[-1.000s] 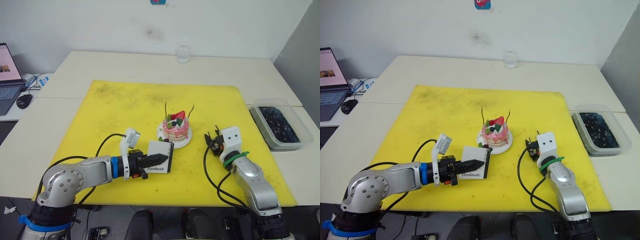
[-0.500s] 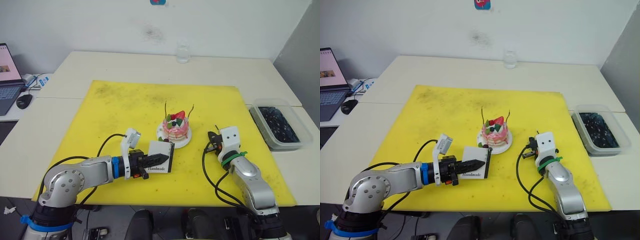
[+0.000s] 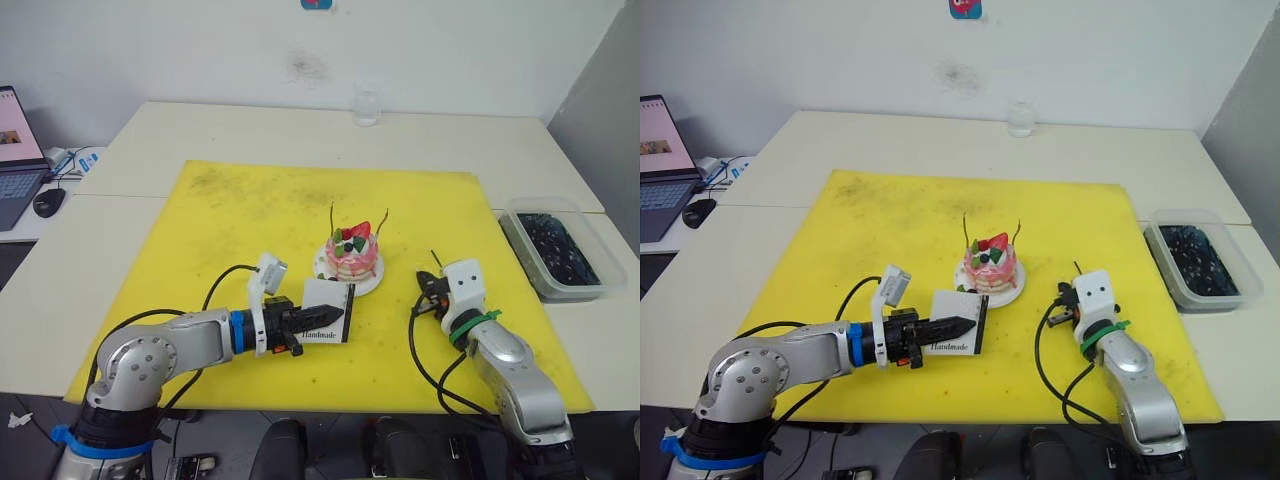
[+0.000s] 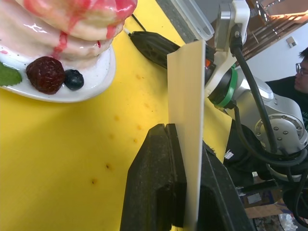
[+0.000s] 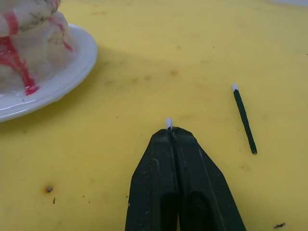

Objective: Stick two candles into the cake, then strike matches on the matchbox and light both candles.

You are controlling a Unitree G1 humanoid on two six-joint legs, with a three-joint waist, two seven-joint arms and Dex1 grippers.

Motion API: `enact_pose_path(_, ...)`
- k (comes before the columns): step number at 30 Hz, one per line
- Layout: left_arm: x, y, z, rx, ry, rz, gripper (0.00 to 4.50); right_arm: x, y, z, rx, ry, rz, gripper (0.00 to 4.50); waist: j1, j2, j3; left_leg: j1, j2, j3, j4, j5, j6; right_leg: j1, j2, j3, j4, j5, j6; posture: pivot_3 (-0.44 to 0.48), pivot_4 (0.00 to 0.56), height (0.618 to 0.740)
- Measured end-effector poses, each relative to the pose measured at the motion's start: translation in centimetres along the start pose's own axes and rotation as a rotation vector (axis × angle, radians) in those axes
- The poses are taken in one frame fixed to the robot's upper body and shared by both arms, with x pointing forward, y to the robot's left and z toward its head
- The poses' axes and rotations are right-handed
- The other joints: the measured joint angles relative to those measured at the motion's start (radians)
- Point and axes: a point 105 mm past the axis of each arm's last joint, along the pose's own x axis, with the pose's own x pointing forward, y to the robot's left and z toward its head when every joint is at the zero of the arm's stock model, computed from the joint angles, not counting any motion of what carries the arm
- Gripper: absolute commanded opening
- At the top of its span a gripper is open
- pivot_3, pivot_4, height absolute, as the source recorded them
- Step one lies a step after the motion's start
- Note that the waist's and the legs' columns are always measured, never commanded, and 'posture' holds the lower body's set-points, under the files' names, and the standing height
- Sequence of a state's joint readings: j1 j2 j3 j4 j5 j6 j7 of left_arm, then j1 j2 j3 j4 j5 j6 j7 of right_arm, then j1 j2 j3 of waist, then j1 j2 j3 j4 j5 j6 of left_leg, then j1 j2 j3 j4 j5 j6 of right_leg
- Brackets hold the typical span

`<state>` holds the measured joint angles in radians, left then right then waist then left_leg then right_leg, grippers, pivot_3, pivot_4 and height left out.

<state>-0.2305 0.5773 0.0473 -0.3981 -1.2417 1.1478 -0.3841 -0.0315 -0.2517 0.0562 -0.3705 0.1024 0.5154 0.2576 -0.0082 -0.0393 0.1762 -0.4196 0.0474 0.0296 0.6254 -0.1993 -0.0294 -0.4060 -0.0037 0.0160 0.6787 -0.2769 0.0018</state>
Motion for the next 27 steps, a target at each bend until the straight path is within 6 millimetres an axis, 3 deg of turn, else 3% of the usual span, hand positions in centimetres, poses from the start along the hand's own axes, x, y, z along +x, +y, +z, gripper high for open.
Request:
enact_pose_path(3, 0.15, -0.03, -0.04, -0.002, -0.003, -0.003, 0.00, -0.06, -0.11, -0.06, 0.017, -0.002, -0.009, 0.42, 0.000, 0.000, 0.000, 0.000, 0.000, 0.000, 0.000, 0.000, 0.000, 0.000, 0.000, 0.000, 0.000, 0.000, 0.000, 0.000, 0.150, 0.740)
enact_pose_path(7, 0.15, 0.01, -0.06, -0.001, -0.002, -0.001, 0.00, -0.20, -0.55, -0.12, 0.018, -0.001, -0.025, 1.60, 0.000, 0.000, 0.000, 0.000, 0.000, 0.000, 0.000, 0.000, 0.000, 0.000, 0.000, 0.000, 0.000, 0.000, 0.000, 0.000, 0.150, 0.740)
enact_pose_path(21, 0.12, 0.02, -0.11, 0.005, 0.002, -0.006, 0.00, -0.07, -0.49, -0.18, 0.018, -0.003, -0.025, 1.60, 0.000, 0.000, 0.000, 0.000, 0.000, 0.000, 0.000, 0.000, 0.000, 0.000, 0.000, 0.000, 0.000, 0.000, 0.000, 0.000, 0.150, 0.740)
enact_pose_path(24, 0.12, 0.06, -0.12, 0.006, 0.003, -0.004, 0.00, 0.07, -0.52, -0.23, 0.024, 0.005, -0.030, 1.00, -0.001, 0.000, 0.000, 0.001, 0.000, 0.000, 0.000, 0.000, 0.000, 0.000, 0.000, 0.000, 0.000, 0.000, 0.000, 0.000, 0.150, 0.740)
enact_pose_path(27, 0.11, 0.07, -0.12, 0.007, 0.004, -0.003, 0.00, 0.23, -0.48, -0.20, 0.026, 0.013, -0.032, 0.05, -0.001, 0.000, 0.000, 0.001, 0.000, 0.000, 0.001, 0.000, 0.000, 0.001, 0.000, 0.000, 0.001, 0.000, 0.000, 0.000, 0.150, 0.740)
